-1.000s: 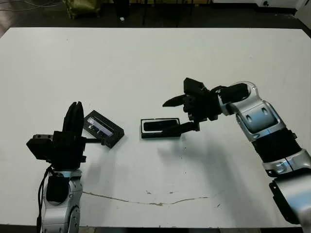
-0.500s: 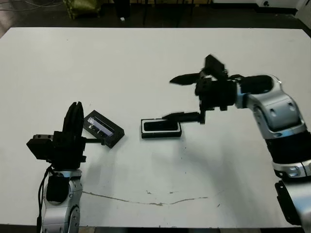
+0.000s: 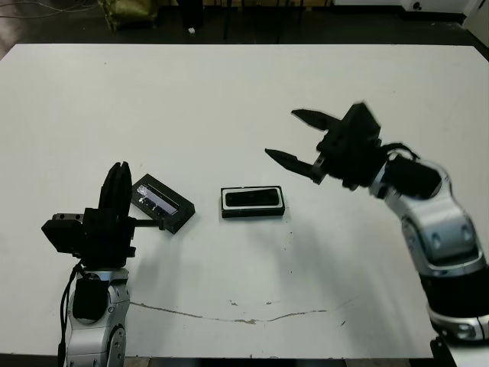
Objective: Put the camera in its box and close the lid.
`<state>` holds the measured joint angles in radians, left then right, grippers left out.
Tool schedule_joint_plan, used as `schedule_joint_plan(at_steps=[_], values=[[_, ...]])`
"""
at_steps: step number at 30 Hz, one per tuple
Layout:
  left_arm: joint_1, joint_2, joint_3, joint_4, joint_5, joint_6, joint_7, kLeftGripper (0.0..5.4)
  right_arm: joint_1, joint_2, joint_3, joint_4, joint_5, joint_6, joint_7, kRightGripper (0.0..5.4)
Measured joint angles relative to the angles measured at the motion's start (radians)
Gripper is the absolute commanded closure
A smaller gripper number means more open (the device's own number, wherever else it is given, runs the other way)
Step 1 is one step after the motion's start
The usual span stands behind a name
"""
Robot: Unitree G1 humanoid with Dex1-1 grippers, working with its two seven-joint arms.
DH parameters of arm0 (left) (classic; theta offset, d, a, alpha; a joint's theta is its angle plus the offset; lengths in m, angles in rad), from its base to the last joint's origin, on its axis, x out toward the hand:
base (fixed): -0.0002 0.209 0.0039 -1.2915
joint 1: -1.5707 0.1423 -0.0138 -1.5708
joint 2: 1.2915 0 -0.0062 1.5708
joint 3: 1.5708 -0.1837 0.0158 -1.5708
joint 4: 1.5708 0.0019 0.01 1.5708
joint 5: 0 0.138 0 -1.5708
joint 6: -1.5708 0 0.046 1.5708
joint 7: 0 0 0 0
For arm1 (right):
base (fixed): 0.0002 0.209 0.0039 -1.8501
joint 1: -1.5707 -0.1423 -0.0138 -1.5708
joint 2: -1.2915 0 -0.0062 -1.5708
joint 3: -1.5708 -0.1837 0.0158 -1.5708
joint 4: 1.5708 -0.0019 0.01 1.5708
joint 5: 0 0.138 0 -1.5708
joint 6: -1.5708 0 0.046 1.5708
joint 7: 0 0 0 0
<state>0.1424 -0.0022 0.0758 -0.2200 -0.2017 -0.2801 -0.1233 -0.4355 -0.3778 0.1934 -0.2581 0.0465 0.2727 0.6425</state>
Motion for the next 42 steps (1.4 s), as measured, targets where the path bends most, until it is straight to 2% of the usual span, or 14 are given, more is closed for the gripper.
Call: schedule_joint_plan(at_steps=[5,8,10,14,20,35,42], values=[[0.001,0.000,-0.001,0.000,0.008,0.000,0.002,5.40,0.054,0.019,0.060,0.037,-0.111,-0.216,-0.079,4.26],[0.001,0.000,-0.001,0.000,0.008,0.000,0.002,5.40,0.067,0.026,0.087,0.059,-0.153,-0.287,-0.098,4.94],[0.002,-0.001,-0.001,0.000,0.007,0.000,0.002,5.40,0.075,0.027,0.098,0.061,-0.173,-0.302,-0.105,5.38],[0.003,-0.002,-0.002,0.000,0.003,0.004,0.002,5.40,0.096,0.030,0.117,0.046,-0.198,-0.294,-0.109,5.39],[0.006,-0.002,-0.004,-0.005,0.002,0.011,0.002,5.40,0.109,0.033,0.136,0.020,-0.215,-0.219,-0.109,5.39],[0.002,-0.002,-0.004,-0.005,0.003,0.004,0.000,5.40,0.092,0.041,0.148,0.143,-0.213,-0.143,-0.088,5.39],[0.000,-0.002,-0.004,-0.005,0.005,0.004,0.000,5.40,0.090,0.040,0.157,0.154,-0.222,-0.114,-0.074,5.39]])
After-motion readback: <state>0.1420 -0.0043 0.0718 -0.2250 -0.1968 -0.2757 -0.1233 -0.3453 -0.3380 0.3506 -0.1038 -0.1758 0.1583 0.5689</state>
